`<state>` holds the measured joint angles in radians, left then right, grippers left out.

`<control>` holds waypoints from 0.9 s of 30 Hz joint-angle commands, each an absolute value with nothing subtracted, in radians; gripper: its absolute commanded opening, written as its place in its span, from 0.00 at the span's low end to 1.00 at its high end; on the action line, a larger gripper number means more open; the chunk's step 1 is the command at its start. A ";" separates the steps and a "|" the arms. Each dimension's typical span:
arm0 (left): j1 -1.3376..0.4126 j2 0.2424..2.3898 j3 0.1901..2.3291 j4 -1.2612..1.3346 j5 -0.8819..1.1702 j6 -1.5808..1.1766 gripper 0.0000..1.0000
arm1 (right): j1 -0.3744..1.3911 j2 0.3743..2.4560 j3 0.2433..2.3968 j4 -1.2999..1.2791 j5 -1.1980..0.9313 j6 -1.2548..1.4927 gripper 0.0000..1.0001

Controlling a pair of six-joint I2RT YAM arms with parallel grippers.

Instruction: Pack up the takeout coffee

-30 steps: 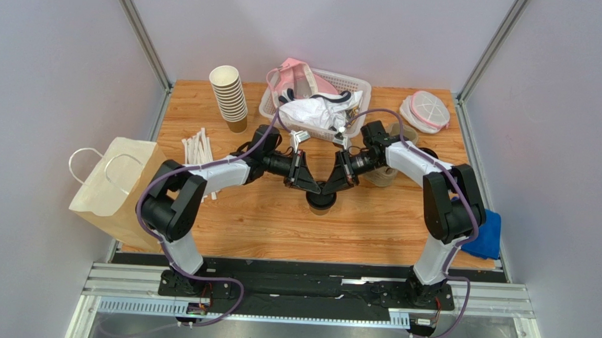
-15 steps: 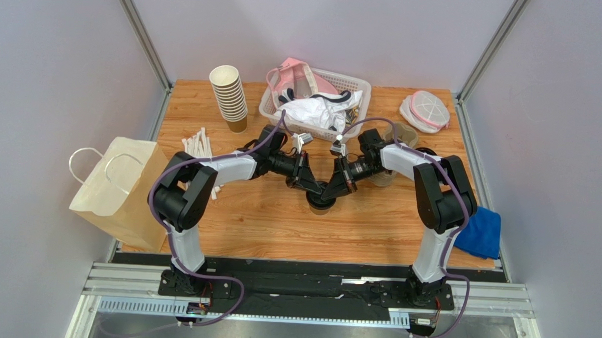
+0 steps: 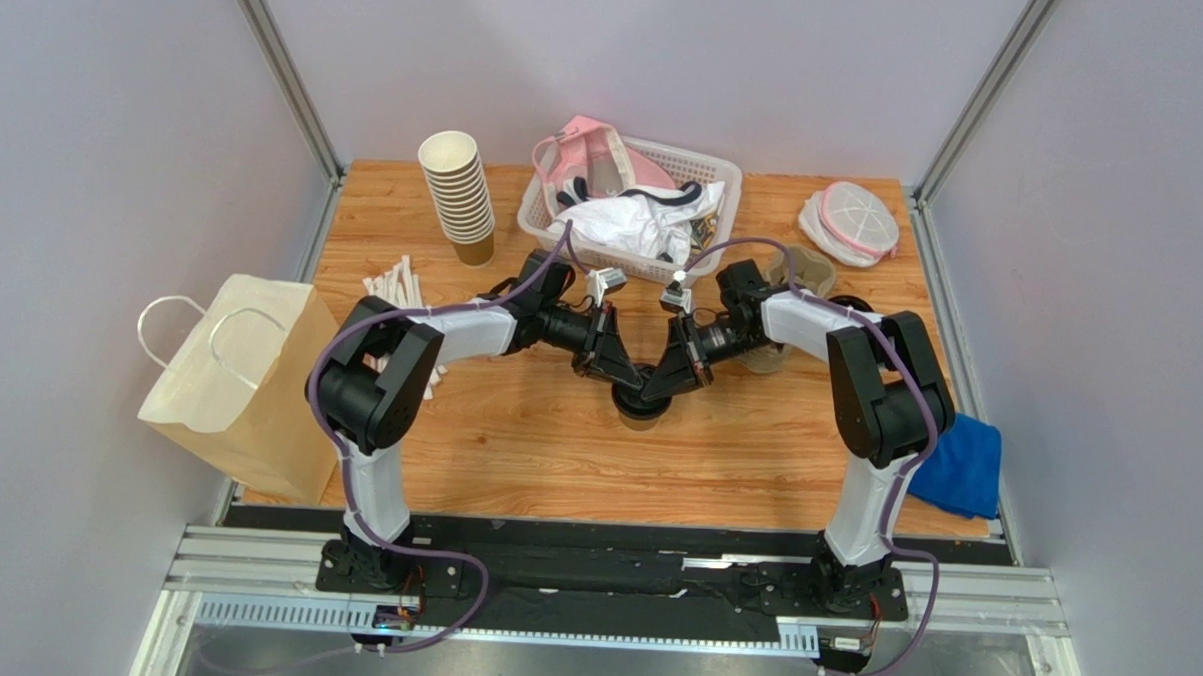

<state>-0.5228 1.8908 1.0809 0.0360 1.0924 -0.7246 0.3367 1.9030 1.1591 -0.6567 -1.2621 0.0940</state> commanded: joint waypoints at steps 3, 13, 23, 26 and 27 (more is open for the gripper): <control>-0.522 1.927 1.037 -0.006 0.979 -0.663 0.00 | 0.336 1.935 1.115 -0.635 -0.989 0.080 0.00; -0.532 1.654 1.012 0.178 1.072 -0.710 0.00 | 0.348 1.764 1.173 -0.660 -1.106 0.167 0.00; -0.591 1.641 0.940 0.222 1.031 -0.759 0.00 | 0.357 1.756 1.173 -0.606 -1.121 0.244 0.00; -0.601 1.670 0.936 0.232 1.003 -0.755 0.00 | 0.356 1.793 1.178 -0.588 -1.091 0.256 0.00; -0.603 1.680 0.940 0.224 0.994 -0.747 0.00 | 0.356 1.813 1.180 -0.583 -1.079 0.264 0.00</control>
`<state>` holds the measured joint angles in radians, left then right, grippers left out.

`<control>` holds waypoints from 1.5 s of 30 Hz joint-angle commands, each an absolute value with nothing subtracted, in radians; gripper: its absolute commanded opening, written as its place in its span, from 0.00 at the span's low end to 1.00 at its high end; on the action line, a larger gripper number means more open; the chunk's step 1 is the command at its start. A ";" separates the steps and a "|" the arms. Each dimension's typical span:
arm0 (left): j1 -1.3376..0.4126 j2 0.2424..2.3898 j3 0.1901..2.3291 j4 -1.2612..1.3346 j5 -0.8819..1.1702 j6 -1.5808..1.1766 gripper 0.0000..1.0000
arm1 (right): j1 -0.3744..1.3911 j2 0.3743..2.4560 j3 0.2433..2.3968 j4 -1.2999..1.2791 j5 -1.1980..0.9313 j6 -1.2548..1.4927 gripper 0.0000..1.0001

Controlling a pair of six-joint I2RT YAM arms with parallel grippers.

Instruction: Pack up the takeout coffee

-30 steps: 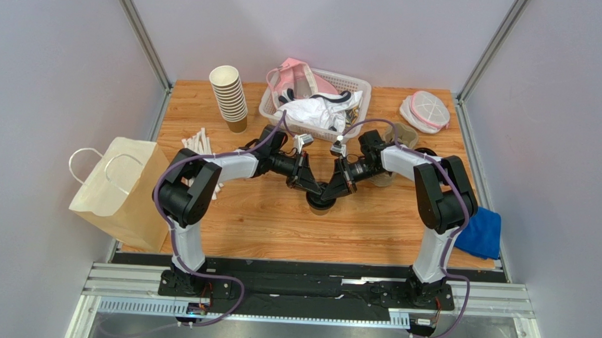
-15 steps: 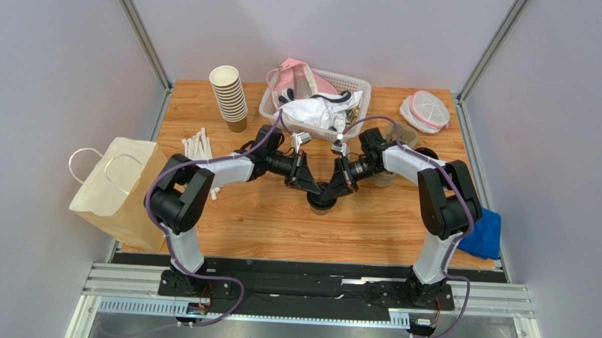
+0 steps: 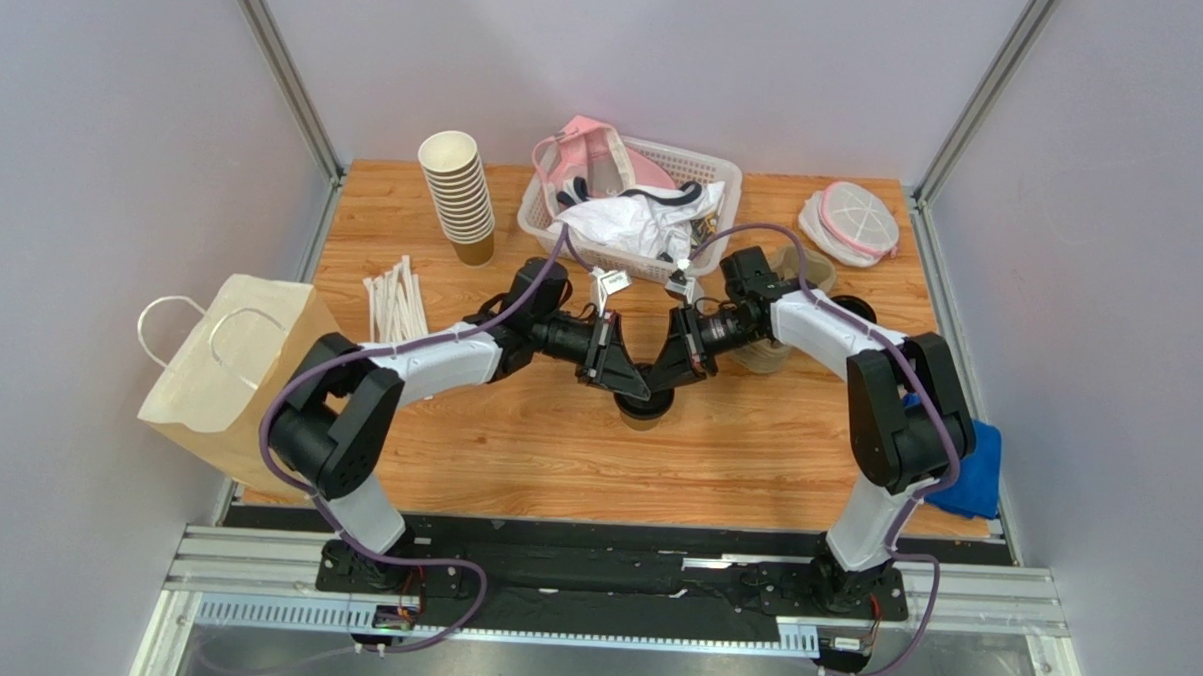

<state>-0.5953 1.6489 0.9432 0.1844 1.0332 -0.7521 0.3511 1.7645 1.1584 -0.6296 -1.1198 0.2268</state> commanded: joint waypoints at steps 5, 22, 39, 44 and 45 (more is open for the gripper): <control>-0.603 1.749 0.951 0.172 0.937 -0.710 0.00 | 0.356 1.861 1.174 -0.577 -1.071 0.267 0.00; -0.548 1.907 0.939 0.113 0.935 -0.701 0.00 | 0.357 1.944 1.173 -0.606 -1.043 0.213 0.00; -0.562 1.462 1.063 -0.066 1.094 -0.537 0.47 | 0.410 1.691 1.510 -1.022 -0.977 -0.077 0.59; -0.490 1.306 1.091 -0.296 1.025 -0.417 0.69 | 0.425 1.524 1.358 -0.994 -0.687 -0.129 0.82; -0.456 1.290 1.091 -0.317 1.010 -0.407 0.85 | 0.434 1.511 1.336 -0.991 -0.633 -0.132 0.83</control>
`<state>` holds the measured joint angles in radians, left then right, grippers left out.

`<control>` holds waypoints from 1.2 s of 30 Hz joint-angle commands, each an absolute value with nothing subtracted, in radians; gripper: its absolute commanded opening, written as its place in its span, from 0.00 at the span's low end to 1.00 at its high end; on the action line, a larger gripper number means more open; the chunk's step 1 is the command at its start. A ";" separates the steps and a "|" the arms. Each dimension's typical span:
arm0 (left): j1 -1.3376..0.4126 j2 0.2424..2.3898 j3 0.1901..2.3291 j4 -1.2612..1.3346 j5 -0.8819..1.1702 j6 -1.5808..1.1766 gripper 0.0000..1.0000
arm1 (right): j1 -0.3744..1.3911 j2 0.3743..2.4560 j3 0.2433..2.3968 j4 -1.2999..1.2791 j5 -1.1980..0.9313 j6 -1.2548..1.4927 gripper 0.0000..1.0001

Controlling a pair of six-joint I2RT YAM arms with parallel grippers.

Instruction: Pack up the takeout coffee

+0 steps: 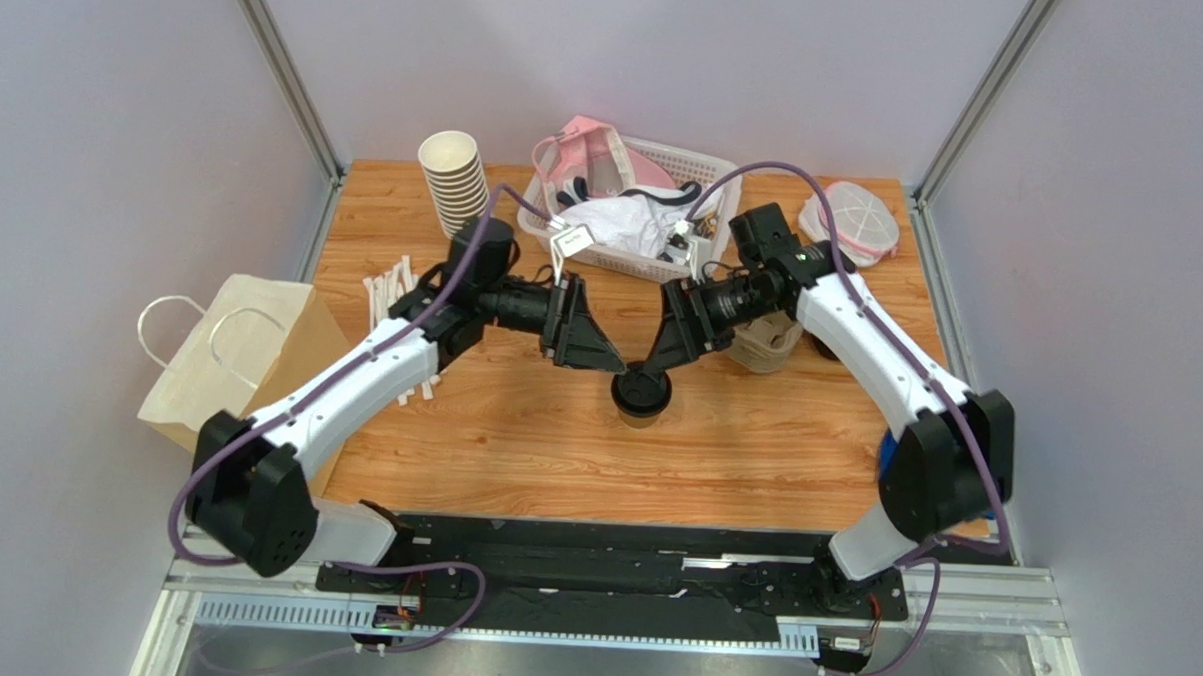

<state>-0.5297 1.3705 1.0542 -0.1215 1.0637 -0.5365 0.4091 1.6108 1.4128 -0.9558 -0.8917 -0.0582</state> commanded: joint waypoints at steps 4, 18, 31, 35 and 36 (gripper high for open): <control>-0.397 1.226 1.140 -0.448 0.907 -0.315 0.99 | 0.514 1.483 1.249 -0.965 -0.425 -0.132 0.85; -0.264 1.135 1.112 -0.419 0.848 -0.362 0.99 | 0.681 1.647 1.218 -0.761 -0.304 0.023 0.85; -0.216 1.146 1.083 -0.339 0.821 -0.423 0.99 | 0.681 1.876 1.414 -0.552 -0.240 0.314 0.81; -0.184 1.160 1.072 -0.336 0.804 -0.437 0.99 | 0.683 1.960 1.532 -0.532 -0.198 0.405 0.81; -0.175 1.169 1.071 -0.333 0.805 -0.443 0.99 | 0.683 1.992 1.548 -0.525 -0.198 0.423 0.81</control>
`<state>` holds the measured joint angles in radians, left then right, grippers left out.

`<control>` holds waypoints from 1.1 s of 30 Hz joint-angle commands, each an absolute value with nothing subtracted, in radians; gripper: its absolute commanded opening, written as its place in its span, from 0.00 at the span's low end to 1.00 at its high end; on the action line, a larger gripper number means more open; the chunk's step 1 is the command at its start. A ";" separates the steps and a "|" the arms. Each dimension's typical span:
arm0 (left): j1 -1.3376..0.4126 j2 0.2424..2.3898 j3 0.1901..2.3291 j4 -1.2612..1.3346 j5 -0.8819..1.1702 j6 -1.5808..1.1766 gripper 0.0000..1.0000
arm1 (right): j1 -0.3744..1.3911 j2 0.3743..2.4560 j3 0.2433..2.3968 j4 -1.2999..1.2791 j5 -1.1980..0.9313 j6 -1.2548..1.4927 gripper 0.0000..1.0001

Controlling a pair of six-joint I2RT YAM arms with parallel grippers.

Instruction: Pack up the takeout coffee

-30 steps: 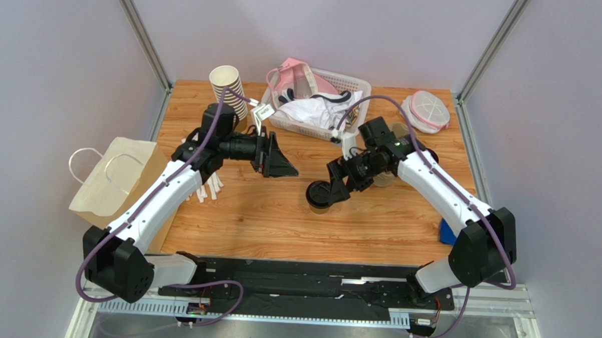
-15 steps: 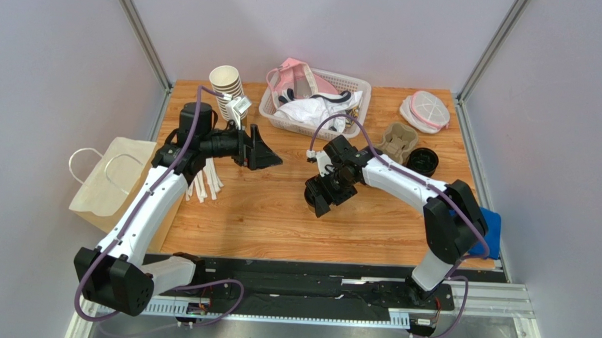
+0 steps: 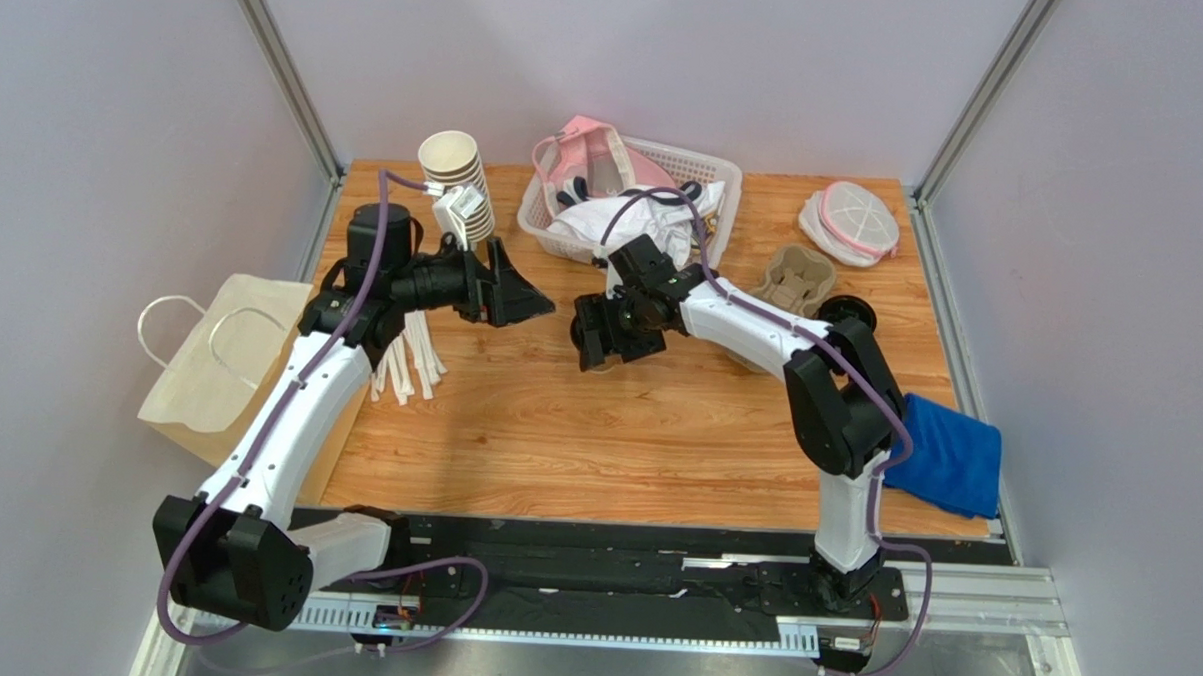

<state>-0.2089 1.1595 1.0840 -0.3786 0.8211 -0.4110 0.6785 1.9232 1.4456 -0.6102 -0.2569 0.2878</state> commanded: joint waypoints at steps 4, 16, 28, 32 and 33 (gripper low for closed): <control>-0.129 1.203 1.072 -0.308 0.831 -0.479 0.98 | 0.683 2.057 1.606 -0.499 -0.233 0.521 0.81; -0.084 1.334 1.080 -0.157 0.877 -0.593 0.92 | 0.678 1.936 1.609 -0.547 -0.428 0.497 0.85; -0.086 1.472 1.005 0.125 0.943 -0.736 0.40 | 0.471 1.753 1.489 -0.588 -0.759 0.324 0.58; -0.116 1.558 1.017 0.167 0.992 -0.758 0.18 | 0.474 1.830 1.555 -0.448 -0.828 0.477 0.16; -0.121 1.589 1.016 0.187 0.997 -0.781 0.09 | 0.474 1.850 1.554 -0.372 -0.840 0.558 0.11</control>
